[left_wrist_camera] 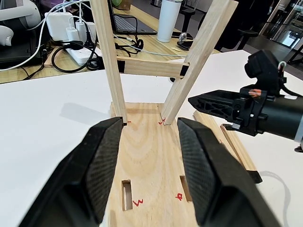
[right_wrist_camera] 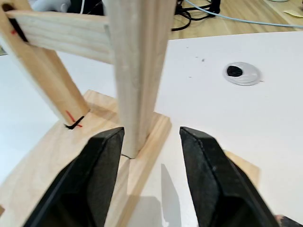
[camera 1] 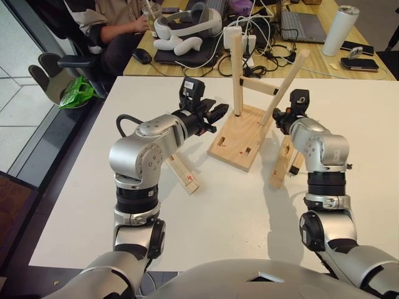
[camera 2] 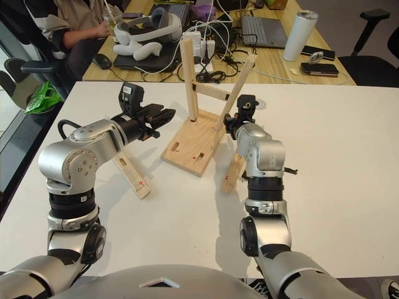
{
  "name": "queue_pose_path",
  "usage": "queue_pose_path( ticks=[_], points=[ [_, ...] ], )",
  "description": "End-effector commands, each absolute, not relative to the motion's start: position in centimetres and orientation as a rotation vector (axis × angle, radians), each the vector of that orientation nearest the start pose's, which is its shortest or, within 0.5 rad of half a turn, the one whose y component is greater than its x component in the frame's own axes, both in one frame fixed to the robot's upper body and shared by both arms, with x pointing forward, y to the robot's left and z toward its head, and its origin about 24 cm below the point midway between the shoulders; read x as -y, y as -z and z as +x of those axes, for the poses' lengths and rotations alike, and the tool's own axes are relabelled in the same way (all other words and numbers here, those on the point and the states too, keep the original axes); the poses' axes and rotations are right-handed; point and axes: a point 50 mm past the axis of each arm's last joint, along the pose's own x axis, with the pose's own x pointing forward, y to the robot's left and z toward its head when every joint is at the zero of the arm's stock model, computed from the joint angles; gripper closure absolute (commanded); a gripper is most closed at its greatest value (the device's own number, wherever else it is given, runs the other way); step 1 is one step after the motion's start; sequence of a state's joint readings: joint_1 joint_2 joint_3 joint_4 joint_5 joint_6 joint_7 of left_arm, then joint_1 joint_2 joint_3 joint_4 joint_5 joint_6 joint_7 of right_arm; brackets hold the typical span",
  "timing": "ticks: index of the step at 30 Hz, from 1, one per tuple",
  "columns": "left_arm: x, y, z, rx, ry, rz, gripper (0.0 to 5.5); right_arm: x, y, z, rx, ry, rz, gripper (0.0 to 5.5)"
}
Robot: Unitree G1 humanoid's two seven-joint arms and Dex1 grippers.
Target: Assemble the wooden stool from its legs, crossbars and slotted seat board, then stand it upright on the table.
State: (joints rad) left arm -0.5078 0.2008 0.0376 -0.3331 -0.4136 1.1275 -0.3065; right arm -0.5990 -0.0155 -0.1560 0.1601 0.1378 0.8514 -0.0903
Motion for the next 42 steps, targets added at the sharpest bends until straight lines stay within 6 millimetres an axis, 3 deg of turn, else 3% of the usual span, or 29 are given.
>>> queue_pose_path(
  ticks=[1, 8, 11, 14, 18, 21, 25, 29, 36, 42],
  points=[
    [-11.5, -15.4, 29.1, -0.334, 0.627, -0.083, 3.39, 14.5, -10.6, 36.0, -0.359, 0.097, 0.098, 3.28],
    [-10.7, -14.9, 29.0, -0.354, 0.661, -0.069, 3.39, 16.0, -9.4, 38.2, -0.318, 0.136, 0.074, 3.28],
    [-12.5, -13.9, 28.4, -0.424, 0.617, -0.024, 3.39, 15.8, -9.8, 37.7, -0.279, 0.118, 0.09, 3.28],
    [-15.7, -12.2, 27.7, -0.569, 0.482, -0.047, 3.39, 17.1, -9.9, 35.0, -0.233, 0.177, 0.084, 3.28],
    [-19.3, -10.5, 27.3, -0.674, 0.248, -0.081, 3.39, 12.2, -9.0, 28.4, -0.329, -0.075, 0.202, 3.28],
    [-19.1, -10.3, 27.7, -0.662, 0.187, -0.091, 3.39, 9.8, -8.1, 24.8, -0.464, -0.155, 0.255, 3.28],
    [-18.6, -10.6, 28.0, -0.642, 0.187, -0.094, 3.39, 12.7, -9.1, 23.3, -0.418, 0.089, 0.193, 3.28],
    [-18.7, -11.3, 28.1, -0.61, 0.165, -0.108, 3.39, 15.3, -10.6, 22.3, -0.318, 0.227, 0.23, 3.28],
    [-18.0, -11.6, 28.3, -0.608, 0.201, -0.102, 3.39, 16.8, -6.9, 21.6, -0.478, 0.491, 0.48, 3.28],
    [-17.8, -12.0, 28.9, -0.603, 0.227, -0.074, 3.39, 16.6, -5.7, 23.6, -0.536, 0.454, 0.519, 3.28]
  ],
)
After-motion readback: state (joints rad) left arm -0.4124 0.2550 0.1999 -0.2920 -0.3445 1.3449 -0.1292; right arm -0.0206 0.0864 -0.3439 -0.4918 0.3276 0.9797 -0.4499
